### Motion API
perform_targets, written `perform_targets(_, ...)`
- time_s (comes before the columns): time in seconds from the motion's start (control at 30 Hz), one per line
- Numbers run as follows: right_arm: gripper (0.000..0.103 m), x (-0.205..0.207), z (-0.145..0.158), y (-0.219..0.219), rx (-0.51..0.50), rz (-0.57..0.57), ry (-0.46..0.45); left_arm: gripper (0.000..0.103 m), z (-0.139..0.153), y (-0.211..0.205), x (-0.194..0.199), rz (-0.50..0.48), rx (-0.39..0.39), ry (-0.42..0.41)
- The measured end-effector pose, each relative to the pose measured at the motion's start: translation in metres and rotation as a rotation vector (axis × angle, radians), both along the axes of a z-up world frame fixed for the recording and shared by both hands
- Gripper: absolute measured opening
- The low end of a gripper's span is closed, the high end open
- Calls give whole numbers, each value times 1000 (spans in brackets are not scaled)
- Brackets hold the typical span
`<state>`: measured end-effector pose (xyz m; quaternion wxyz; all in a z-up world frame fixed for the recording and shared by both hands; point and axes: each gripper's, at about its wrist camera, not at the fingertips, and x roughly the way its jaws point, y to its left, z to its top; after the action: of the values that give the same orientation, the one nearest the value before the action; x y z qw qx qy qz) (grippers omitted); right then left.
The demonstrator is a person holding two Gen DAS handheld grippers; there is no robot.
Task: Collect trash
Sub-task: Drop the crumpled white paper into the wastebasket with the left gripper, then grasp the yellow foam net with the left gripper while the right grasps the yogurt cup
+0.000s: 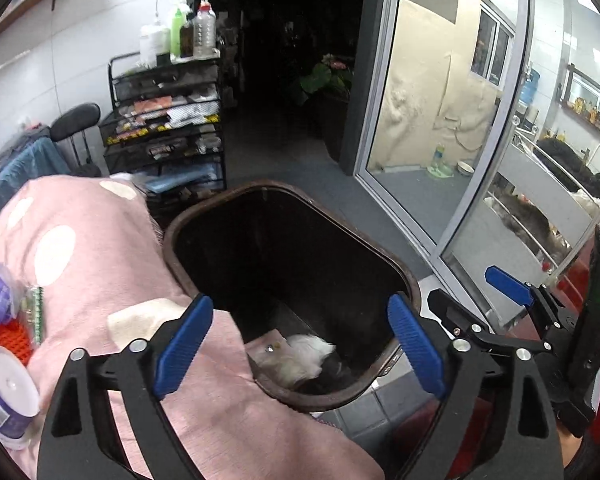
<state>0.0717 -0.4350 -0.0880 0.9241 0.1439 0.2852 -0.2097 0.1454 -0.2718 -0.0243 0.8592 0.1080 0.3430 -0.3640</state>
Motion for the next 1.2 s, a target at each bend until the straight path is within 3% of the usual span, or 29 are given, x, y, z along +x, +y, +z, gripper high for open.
perform_targets(0.17, 93, 3, 0, 6, -2, 23, -1, 97, 12, 14, -13, 22, -13, -84)
perform_targets(0.53, 95, 5, 10, 32, -13, 94, -40, 98, 29, 56, -39, 89, -38, -215)
perform_targets(0.8, 97, 11, 26, 69, -45, 195, -97, 98, 33, 108, -48, 220, -103, -237)
perform_targets(1.2, 97, 38, 38, 134, -29, 397, -103, 98, 22, 193, -57, 440, -86, -255)
